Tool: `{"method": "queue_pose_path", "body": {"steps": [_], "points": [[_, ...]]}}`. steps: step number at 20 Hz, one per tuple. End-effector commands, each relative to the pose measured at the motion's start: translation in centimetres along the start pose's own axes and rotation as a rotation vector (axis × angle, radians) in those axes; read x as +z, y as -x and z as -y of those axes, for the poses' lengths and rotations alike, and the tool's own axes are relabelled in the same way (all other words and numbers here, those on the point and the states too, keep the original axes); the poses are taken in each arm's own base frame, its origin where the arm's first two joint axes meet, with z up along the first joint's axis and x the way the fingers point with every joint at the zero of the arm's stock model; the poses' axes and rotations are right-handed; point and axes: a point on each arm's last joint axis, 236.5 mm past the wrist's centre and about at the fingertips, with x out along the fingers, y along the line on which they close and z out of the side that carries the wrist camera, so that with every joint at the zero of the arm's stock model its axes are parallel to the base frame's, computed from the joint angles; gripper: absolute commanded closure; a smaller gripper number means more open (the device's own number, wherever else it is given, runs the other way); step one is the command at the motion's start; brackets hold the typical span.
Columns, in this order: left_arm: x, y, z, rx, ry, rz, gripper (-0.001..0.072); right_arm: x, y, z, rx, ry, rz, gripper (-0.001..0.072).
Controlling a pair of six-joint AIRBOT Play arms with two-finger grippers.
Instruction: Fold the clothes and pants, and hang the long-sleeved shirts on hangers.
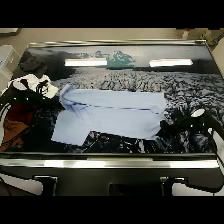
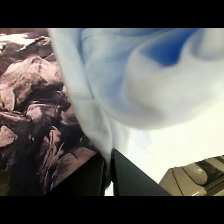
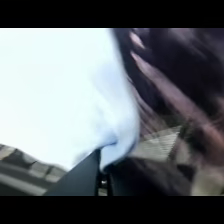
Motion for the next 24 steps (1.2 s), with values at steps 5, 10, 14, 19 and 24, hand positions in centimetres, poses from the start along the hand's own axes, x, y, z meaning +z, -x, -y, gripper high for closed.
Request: {"method": "queue_pose_path", "body": {"steps": [5, 10, 14, 19, 24], "points": [[6.6, 26.6, 16.9, 0.049, -0.362, 0.833, 0.0688, 7.3, 30.0, -17.5, -0.003, 0.523, 0.883, 0.0663], [-9.7, 51.1, 31.8, 0.063, -0.661, 1.609, 0.0687, -11.1, 57.8, -25.7, -0.153, 0.761, 1.778, 0.0662], [-19.8, 51.8, 34.6, 0.07, -0.772, 1.642, 0.0688, -19.0, 56.2, -24.1, -0.18, 0.761, 1.739, 0.0662], [-24.6, 55.3, 36.4, 0.015, -0.792, 1.815, 0.0688, -23.4, 59.7, -24.2, -0.055, 0.673, 1.925, 0.0663], [-18.6, 51.8, 33.6, 0.101, -0.722, 1.619, 0.0689, -17.3, 56.1, -23.2, -0.088, 0.616, 1.71, 0.0663]]}}
